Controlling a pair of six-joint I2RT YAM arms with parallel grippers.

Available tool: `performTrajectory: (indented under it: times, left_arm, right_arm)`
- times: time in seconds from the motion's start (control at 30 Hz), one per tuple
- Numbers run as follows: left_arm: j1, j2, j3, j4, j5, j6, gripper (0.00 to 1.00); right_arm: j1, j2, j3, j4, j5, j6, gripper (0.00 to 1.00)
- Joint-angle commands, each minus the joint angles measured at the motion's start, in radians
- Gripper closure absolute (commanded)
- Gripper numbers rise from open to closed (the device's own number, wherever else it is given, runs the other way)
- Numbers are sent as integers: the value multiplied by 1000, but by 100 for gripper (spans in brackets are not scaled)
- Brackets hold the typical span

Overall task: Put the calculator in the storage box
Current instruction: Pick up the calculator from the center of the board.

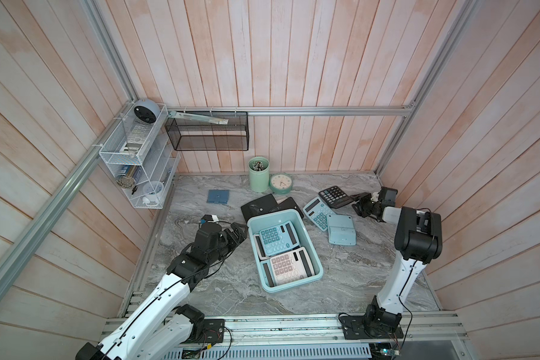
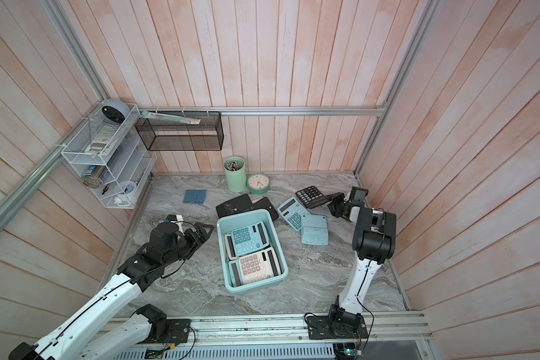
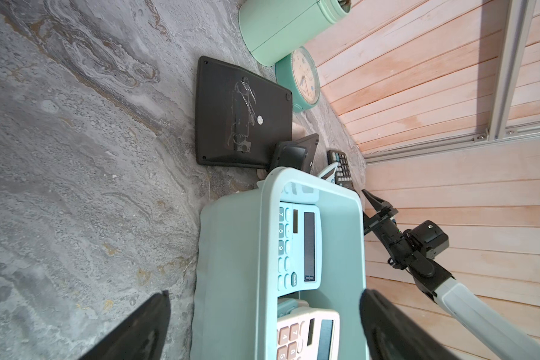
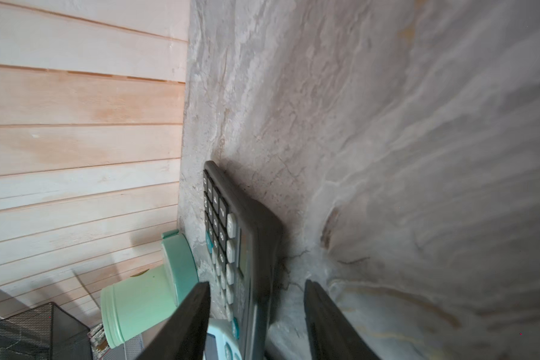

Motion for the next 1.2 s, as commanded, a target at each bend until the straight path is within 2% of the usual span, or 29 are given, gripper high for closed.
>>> performTrajectory:
  times: [0.0,0.17,0.23,0.33,0.47,0.73,0.9,1.0,1.17]
  left_arm:
    - [-6,-9,-12,24,16,-8,0]
    - [-9,-14,-11,27,25,-14,0]
    - [-9,-16,-9,26,28,-16,0]
    - [-10,-23,-6,31,30,-22,0]
    - [-15,-28,11,33,32,-28,0]
    - [-35,-24,79,53,-1,-47,0]
    - [-63,16,142,102,-27,-75,0]
    - [-93,50,169,158,-52,-95,0]
    - [-156,96,169,329,-103,-136,0]
  right_arm:
    - [21,14,36,-56,-29,-28,48]
    - [30,1,2,-32,-22,-2,61]
    - [29,-18,-20,-18,-13,7,74]
    - [29,-62,-57,9,4,21,89]
    - [30,-131,-125,95,18,75,100]
    - [45,-313,-316,365,48,267,100]
    - [95,-456,-433,492,83,379,100]
    - [163,-559,-481,504,114,448,100]
    - [355,-754,-526,408,244,433,100]
